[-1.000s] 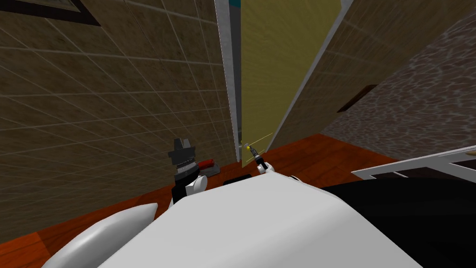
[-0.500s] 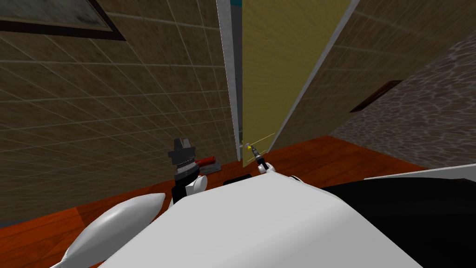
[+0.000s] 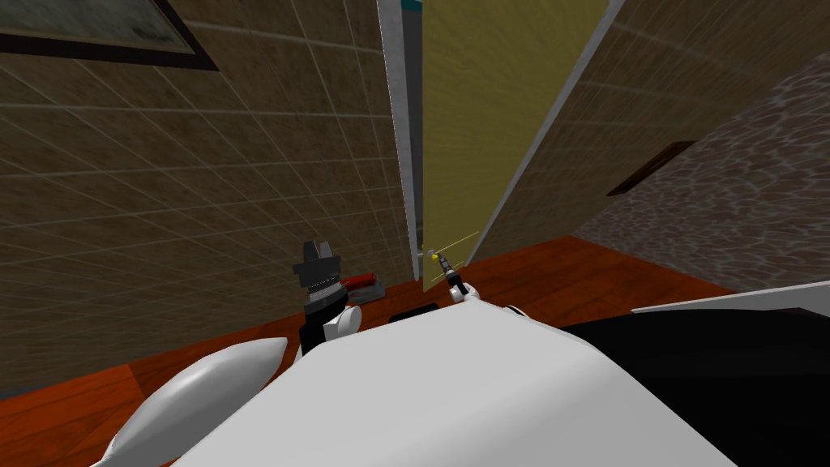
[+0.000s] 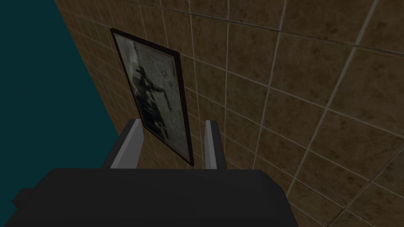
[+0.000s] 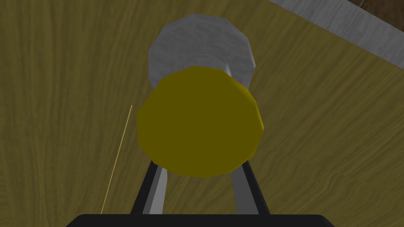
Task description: Pull the door open
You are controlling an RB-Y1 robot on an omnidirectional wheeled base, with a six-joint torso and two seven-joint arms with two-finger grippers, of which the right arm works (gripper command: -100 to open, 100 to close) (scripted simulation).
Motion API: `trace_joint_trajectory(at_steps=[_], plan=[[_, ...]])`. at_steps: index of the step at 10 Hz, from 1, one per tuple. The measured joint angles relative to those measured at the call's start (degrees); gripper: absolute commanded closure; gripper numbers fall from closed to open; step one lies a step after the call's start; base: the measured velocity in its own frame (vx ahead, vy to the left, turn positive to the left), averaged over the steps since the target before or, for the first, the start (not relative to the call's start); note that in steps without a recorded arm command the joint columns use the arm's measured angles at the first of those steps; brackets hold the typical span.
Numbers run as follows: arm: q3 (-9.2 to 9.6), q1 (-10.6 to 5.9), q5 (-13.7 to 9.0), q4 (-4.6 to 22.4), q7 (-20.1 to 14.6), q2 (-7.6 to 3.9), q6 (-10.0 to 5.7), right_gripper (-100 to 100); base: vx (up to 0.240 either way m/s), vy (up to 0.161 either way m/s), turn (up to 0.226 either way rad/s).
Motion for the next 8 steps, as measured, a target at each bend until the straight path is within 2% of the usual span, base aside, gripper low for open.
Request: trace_joint_trajectory(at_steps=[1,2,3,4,5,6,7,8], plan=[[0.09,0.98,0.08,-1.60,0.28,0.17,0.42,100,0.000,0.000,0.000],[0.13,0.21,0.07,-0.27,0.18,0.12,-0.13,100,-0.028,0.004,0.082],[0.17,0.19,-0.34,0.11,-0.92,-0.32,-0.56,100,-0.026,-0.011,0.078],[0.12,0.77,-0.59,-0.87,-1.60,-0.38,-0.15,100,-0.009,-0.016,0.016],[0.17,0.04,-0.67,0.56,-1.99,-0.48,-0.78,100,-0.004,-0.003,-0.016],[0.21,0.35,-0.68,0.00,-2.03,-0.40,-0.58,100,0.004,0.006,-0.025],[0.18,-0.24,-0.70,0.79,-1.96,-0.30,-0.60,100,0.009,0.011,0.021],[0.20,-0.02,-0.72,0.97,-2.15,-0.57,-1.04,100,-0.004,-0.006,-0.004]])
